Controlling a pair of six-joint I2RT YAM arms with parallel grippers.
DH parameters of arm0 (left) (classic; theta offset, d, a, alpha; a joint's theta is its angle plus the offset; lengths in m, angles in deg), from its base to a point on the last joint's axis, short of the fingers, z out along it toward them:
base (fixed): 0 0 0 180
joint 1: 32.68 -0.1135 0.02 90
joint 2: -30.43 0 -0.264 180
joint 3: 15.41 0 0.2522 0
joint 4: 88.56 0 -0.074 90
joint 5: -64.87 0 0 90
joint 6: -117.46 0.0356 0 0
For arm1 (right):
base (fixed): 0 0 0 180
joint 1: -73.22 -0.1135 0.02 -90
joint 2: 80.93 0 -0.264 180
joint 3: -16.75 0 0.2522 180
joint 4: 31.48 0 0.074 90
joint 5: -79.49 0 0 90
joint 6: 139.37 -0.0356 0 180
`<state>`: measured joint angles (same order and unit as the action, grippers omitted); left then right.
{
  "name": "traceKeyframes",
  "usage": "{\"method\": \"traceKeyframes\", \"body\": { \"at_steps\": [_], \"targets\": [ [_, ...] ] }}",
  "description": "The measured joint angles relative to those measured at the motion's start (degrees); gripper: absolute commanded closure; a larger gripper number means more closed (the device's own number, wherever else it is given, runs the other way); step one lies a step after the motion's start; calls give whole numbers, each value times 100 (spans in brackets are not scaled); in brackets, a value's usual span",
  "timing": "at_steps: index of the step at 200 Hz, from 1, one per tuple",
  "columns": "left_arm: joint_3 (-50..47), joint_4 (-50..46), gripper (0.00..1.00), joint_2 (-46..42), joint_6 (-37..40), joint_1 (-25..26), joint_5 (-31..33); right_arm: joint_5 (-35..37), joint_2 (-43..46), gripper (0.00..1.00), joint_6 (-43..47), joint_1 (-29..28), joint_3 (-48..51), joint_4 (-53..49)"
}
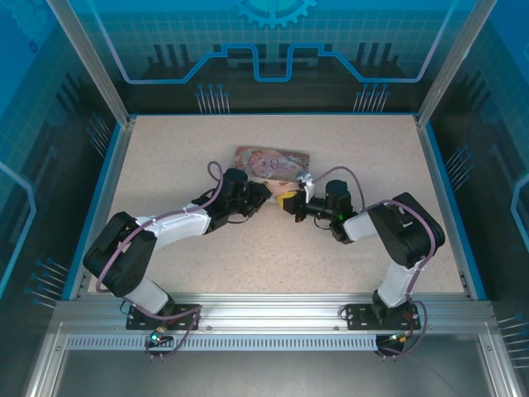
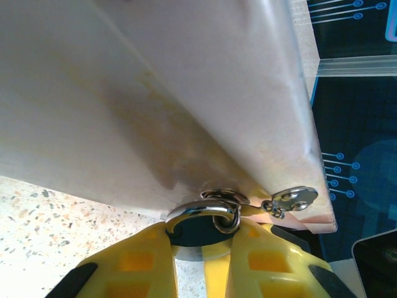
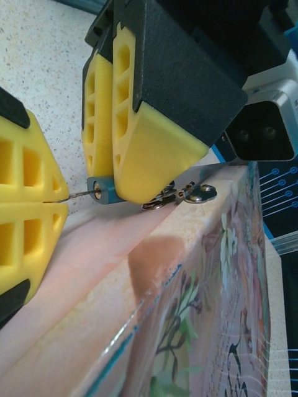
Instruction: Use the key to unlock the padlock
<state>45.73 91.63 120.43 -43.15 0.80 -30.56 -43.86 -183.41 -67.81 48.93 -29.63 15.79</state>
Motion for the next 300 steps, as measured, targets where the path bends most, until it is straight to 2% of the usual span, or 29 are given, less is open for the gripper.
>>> {"method": "traceKeyframes", "body": {
  "at_steps": [47, 178, 250, 300],
  "targets": [
    [-15, 92, 94, 0, -28, 4, -109, -101, 2, 100, -243, 50, 129, 289],
    [-72, -55, 95, 4, -151, -33, 72, 450, -138, 100, 348, -343, -94, -313],
    [-72, 116, 95, 4, -140, -9, -107, 455, -164, 100, 240, -376, -103, -326],
    [-72, 87, 95, 4, 289, 35, -151, 450, 258, 100, 516, -328, -98, -1134]
  ]
}}
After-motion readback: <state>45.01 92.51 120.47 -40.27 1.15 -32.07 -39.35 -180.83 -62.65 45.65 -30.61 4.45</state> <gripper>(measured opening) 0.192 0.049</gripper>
